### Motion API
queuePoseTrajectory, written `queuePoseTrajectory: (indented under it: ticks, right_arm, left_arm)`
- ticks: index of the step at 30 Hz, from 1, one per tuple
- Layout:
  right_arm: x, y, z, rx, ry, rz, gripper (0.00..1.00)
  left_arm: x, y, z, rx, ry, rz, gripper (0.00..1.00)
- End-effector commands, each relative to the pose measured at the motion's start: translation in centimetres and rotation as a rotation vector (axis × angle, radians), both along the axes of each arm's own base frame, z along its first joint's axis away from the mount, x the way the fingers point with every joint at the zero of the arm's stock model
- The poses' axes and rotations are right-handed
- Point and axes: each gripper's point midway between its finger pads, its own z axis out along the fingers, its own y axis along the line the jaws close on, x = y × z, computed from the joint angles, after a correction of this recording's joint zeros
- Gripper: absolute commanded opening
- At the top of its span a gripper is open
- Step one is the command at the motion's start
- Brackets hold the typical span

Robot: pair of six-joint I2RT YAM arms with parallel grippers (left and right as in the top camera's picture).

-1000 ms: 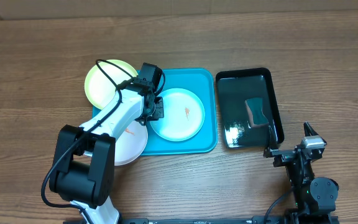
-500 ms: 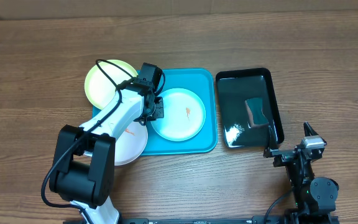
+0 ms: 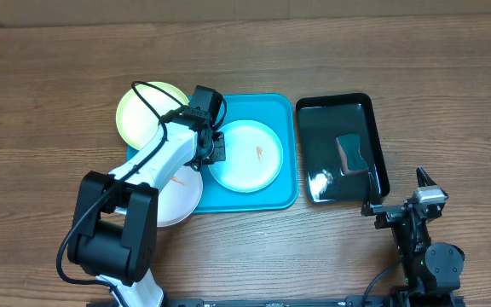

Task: Clean dirty plates on tray and stack at the side
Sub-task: 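Grip the light-blue plate rim with the left gripper and hold it, then reach the right gripper into the black tray toward the sponge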

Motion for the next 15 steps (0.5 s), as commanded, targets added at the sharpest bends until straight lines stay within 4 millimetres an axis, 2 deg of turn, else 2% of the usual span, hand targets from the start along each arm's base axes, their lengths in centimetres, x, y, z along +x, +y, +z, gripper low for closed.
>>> queuePoseTrajectory:
  ticks: [1, 3, 4, 7, 10, 15]
  right_arm:
    - [0.0, 0.1, 0.7, -0.005, -0.038, 0.004, 1.0]
    - [0.0, 0.1, 1.4, 0.008, -0.065, 0.006, 1.0]
    - [0.0, 0.1, 1.4, 0.007, -0.066, 0.008, 1.0]
    - [-0.5, 1.9, 3.4, 0.006, -0.138, 0.114, 1.0]
    - [-1.0, 2.1, 4.8, 0.097, -0.1, 0.131, 1.0]
    - [-1.0, 2.1, 9.3, 0.109, 0.002, 0.125, 1.0]
  left_arm:
    - [0.5, -0.5, 0.0, -0.012, -0.003, -0.014, 0.07]
    - [0.3, -0.8, 0.0, -0.032, 0.005, -0.018, 0.15]
    - [0.3, -1.1, 0.0, -0.046, 0.009, -0.022, 0.15]
    - [0.2, -1.7, 0.0, -0.078, 0.013, -0.025, 0.15]
    - [0.2, -1.6, 0.0, -0.077, 0.015, -0.017, 0.16]
    - [0.2, -1.7, 0.0, -0.084, 0.013, 0.005, 0.17]
